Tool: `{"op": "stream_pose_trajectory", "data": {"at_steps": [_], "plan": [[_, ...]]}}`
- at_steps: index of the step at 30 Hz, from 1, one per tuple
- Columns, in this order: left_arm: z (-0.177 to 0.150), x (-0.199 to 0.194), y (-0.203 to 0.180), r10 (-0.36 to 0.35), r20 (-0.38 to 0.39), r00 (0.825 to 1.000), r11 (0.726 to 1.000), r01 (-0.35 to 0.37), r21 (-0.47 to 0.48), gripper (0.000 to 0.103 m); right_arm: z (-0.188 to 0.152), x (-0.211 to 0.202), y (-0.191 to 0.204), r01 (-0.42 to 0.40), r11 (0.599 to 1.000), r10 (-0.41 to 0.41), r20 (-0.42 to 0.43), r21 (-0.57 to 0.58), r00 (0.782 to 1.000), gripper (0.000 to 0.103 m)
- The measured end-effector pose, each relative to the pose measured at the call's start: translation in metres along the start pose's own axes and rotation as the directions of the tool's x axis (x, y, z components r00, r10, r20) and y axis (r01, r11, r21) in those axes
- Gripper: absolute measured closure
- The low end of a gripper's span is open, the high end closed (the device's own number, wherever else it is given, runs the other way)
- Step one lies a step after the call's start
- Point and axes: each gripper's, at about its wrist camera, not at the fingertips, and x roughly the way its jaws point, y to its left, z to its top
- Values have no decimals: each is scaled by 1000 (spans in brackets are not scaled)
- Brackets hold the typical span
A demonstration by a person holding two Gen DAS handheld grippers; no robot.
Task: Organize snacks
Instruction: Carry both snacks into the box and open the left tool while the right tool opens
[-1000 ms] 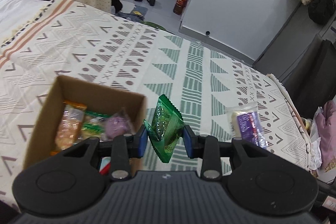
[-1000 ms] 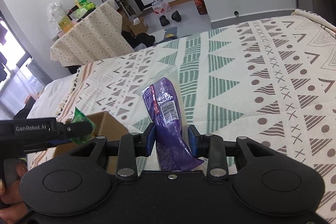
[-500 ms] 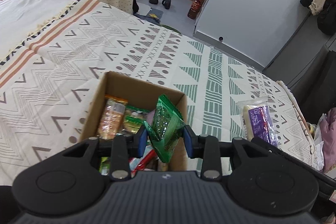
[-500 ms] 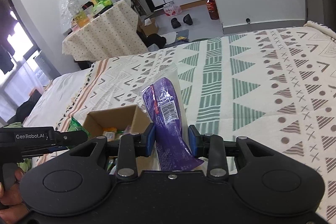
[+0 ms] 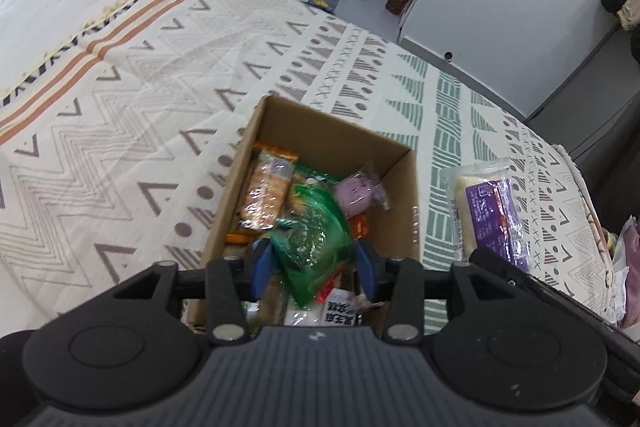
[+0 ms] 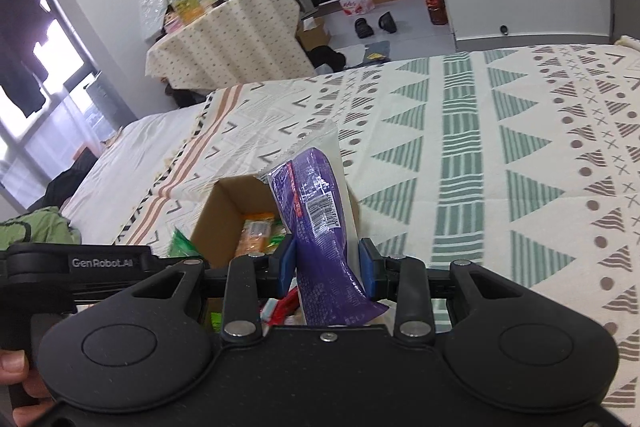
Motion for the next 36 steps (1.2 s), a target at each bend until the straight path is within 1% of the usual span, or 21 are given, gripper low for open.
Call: {"op": "stream_pose_trajectory", "data": {"at_steps": [1, 3, 6, 12, 15, 16, 17, 20, 22, 25, 31, 33, 34, 35, 36], "plan": [[1, 0, 3, -5, -1, 1000, 1000, 5, -8, 53, -1, 1, 3, -3, 1000, 3, -2, -3, 1000, 70], [4, -2, 8, -1, 5, 1000, 1000, 1, -18, 41, -2, 4, 9, -9, 1000, 9, -6, -1, 1000, 70], [8, -6, 15, 2, 24, 1000, 1000, -1, -26, 35, -3, 11, 18, -12, 1000, 12, -18, -10, 1000, 70], [13, -6, 27, 3, 23, 1000, 999, -2, -38, 30, -4, 19, 33, -31, 999, 30, -23, -24, 999, 69], [14, -5, 31, 4, 17, 1000, 999, -4, -37, 24, -4, 19, 41, -45, 998, 44, -13, -46, 999, 60], [14, -5, 32, 5, 14, 1000, 999, -4, -35, 24, -4, 18, 41, -48, 998, 47, -9, -43, 999, 54], [15, -5, 33, 5, 10, 1000, 999, -5, -35, 23, -3, 16, 40, -45, 998, 45, -2, -42, 999, 53], [17, -6, 35, 13, -2, 1000, 999, -13, -34, 20, -2, 10, 35, -12, 999, 12, 2, -33, 1000, 53], [19, -9, 36, -1, 1, 1000, 1000, 1, -25, 18, -4, 4, 32, 14, 999, -14, -6, -35, 1000, 53], [19, -14, 37, 7, -1, 1000, 1000, -7, -16, 16, -9, -8, 24, 48, 999, -48, -12, -8, 999, 53], [20, -29, 30, -6, 11, 1000, 999, 5, 43, 13, -17, -32, 16, 91, 995, -90, -11, 38, 996, 52], [19, -35, 26, -15, 12, 1000, 997, 15, 70, 9, -18, -40, 16, 103, 994, -103, -6, 48, 995, 51], [18, -38, 24, -17, 14, 1000, 996, 16, 83, 9, -18, -45, 17, 106, 993, -106, -5, 54, 994, 48], [17, -41, 21, -17, 14, 1000, 995, 15, 98, 8, -19, -50, 17, 110, 992, -110, -2, 58, 994, 42], [15, -45, 20, -17, 13, 1000, 994, 15, 113, 8, -20, -55, 18, 115, 992, -116, 5, 59, 993, 40]]}}
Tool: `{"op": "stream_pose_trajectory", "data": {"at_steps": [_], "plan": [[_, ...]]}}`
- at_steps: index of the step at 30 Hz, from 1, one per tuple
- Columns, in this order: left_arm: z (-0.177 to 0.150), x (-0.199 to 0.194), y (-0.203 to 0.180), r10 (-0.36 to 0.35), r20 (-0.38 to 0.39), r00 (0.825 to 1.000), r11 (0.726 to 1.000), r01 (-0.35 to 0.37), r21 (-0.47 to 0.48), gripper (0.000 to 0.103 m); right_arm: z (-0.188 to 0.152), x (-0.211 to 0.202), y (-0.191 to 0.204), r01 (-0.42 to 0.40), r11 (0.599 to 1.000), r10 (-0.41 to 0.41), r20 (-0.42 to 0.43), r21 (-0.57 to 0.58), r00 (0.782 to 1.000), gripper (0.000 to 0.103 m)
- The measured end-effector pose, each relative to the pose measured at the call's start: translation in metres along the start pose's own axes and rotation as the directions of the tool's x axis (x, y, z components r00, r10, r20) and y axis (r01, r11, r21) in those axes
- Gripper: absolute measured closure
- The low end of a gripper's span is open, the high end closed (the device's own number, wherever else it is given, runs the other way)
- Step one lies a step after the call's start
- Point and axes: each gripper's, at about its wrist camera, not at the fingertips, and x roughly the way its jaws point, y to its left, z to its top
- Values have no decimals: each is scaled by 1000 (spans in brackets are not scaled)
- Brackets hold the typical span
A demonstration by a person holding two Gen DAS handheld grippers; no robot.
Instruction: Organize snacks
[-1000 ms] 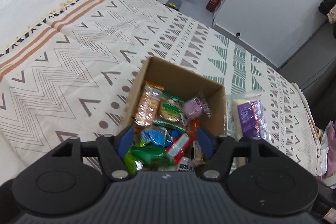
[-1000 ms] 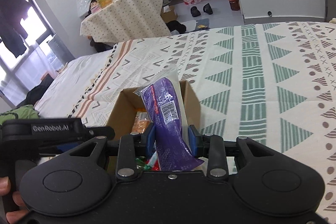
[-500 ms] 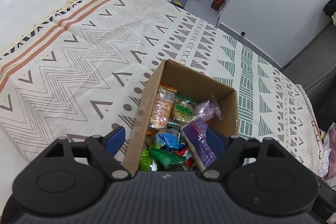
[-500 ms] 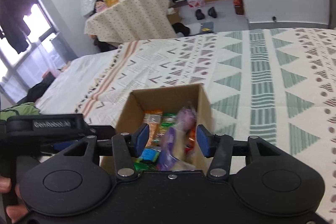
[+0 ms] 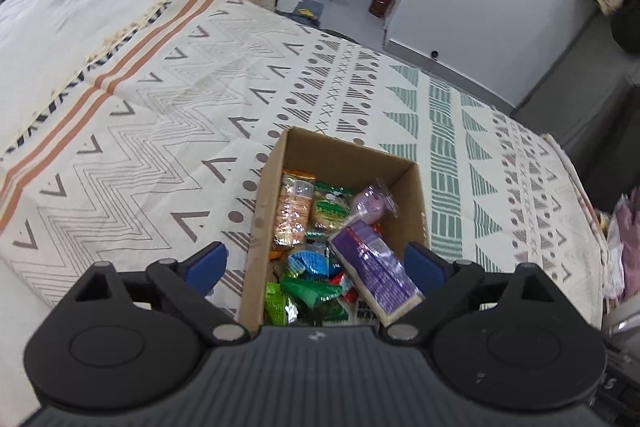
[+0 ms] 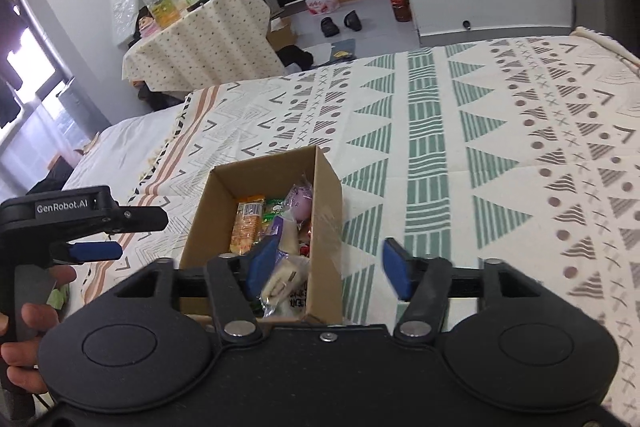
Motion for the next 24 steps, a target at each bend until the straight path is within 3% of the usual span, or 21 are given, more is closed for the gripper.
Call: {"op": "stream_pose_trajectory", "data": {"at_steps": [6, 11, 14, 24], "plan": [[-10, -20, -11, -25, 5, 1000, 997, 25, 67, 3, -5, -30, 4, 22, 1000, -22, 34, 7, 999, 31], [-20, -37, -17, -53, 7, 999, 991, 52, 119, 0, -11, -57, 4, 32, 999, -33, 71, 24, 997, 10], [-27, -48, -20, -64, 10, 998, 987, 62, 151, 0, -15, -74, 6, 51, 998, -53, 91, 19, 994, 3], [-53, -84, -23, -111, 24, 994, 971, 104, 214, 0, -35, -117, 8, 108, 994, -110, 122, 24, 986, 0]]}}
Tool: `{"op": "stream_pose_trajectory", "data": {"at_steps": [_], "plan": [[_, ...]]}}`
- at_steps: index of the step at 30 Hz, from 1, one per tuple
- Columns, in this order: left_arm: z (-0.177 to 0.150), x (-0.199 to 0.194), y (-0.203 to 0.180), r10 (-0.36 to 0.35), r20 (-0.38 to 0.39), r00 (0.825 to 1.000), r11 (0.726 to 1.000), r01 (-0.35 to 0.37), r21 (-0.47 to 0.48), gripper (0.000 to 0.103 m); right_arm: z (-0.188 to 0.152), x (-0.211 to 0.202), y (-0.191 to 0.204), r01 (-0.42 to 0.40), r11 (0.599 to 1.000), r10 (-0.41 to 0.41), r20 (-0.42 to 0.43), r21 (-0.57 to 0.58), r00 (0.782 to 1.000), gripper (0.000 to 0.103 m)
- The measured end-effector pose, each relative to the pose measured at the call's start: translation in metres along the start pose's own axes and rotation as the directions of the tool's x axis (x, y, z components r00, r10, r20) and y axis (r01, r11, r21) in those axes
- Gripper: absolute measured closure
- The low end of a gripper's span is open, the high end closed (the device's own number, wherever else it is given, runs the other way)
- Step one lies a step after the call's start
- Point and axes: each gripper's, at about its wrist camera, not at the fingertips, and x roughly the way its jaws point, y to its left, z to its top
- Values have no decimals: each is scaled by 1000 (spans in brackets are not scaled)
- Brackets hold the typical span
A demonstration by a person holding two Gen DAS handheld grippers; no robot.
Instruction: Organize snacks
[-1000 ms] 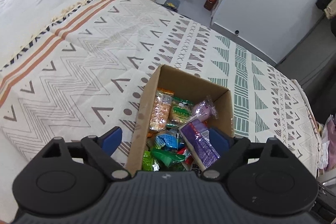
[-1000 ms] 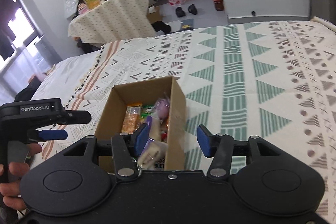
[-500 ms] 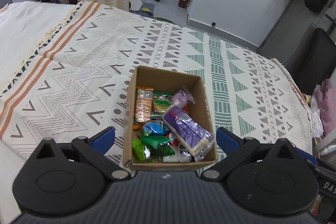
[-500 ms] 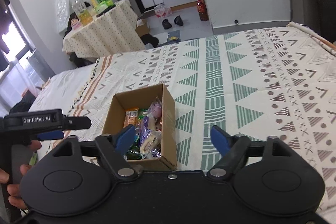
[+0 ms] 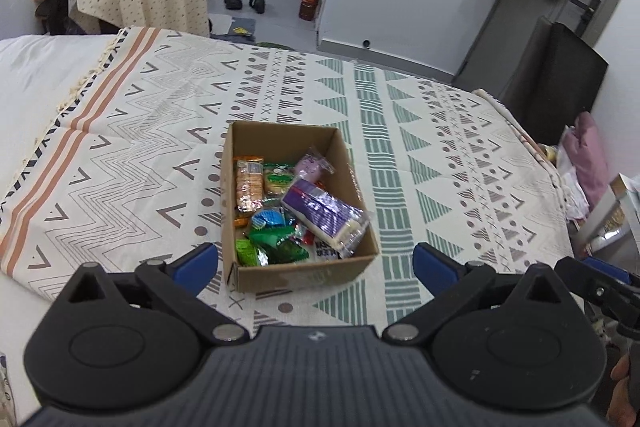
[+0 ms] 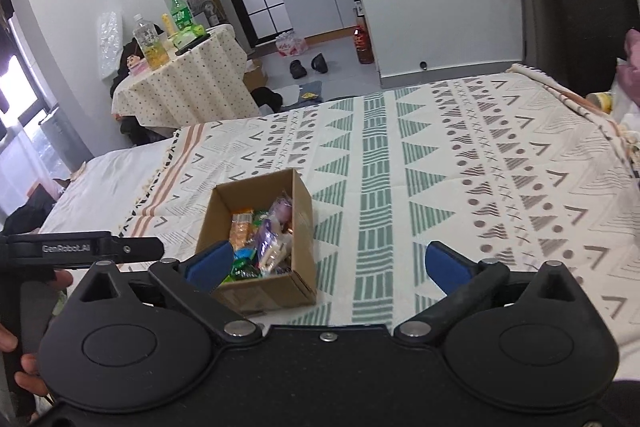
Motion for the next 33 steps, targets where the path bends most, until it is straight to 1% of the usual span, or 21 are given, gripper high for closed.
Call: {"op": "stream_pose_trajectory", "data": {"at_steps": [9, 13, 18, 25, 33], "plan": [[-23, -29, -9, -12, 17, 1000, 997, 11, 76, 0, -21, -31, 0, 35, 999, -35, 16, 6, 999, 0], [-33, -42, -14, -22, 30, 999, 994, 18, 107, 0, -29, -43, 0, 48, 999, -48, 21, -9, 999, 0], [-46, -56, -17, -32, 47, 998, 991, 26, 135, 0, -40, -56, -2, 74, 997, -74, 25, 4, 997, 0], [-62, -71, -15, -44, 68, 997, 988, 34, 148, 0, -52, -72, 7, 77, 997, -77, 27, -16, 997, 0], [-71, -87, -10, -47, 101, 994, 990, 33, 138, 0, -61, -85, 17, 112, 993, -110, 53, -45, 993, 0]]}}
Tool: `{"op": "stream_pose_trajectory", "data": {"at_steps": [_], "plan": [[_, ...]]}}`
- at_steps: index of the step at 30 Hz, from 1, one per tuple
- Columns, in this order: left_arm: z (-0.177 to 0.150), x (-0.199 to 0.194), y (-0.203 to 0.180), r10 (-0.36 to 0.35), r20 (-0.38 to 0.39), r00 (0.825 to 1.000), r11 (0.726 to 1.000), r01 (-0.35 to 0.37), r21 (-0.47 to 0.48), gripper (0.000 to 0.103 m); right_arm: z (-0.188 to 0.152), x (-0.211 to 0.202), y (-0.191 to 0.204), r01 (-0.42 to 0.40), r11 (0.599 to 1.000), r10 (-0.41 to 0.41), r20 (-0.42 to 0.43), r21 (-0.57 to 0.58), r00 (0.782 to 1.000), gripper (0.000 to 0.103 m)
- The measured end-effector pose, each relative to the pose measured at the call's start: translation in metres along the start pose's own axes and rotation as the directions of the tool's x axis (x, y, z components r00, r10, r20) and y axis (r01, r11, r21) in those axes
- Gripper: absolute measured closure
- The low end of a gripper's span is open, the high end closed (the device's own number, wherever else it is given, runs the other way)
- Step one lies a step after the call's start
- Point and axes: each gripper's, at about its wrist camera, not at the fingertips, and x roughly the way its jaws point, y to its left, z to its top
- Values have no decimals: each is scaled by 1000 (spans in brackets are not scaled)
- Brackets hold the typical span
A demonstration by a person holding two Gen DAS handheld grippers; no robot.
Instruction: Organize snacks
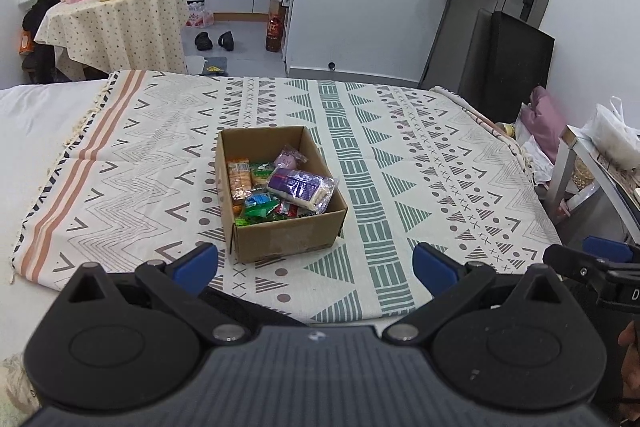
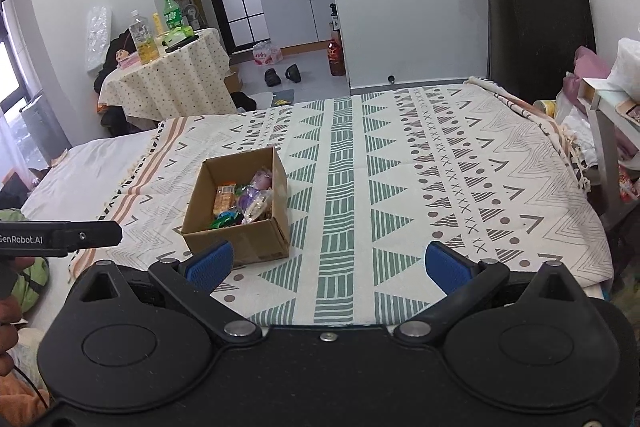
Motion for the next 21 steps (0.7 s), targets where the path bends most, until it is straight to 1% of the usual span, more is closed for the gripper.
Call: {"op": "stream_pose_trajectory", "data": {"at_steps": [8, 21], "plan": [[0, -4, 1, -3, 14, 1000, 1000, 3, 11, 0, 2, -2, 5, 7, 1000, -7, 9, -11, 1000, 0], [-3, -1, 2, -5, 11, 1000, 1000, 5, 15, 0, -1, 2, 7, 10, 1000, -10, -4, -5, 1000, 0]]}}
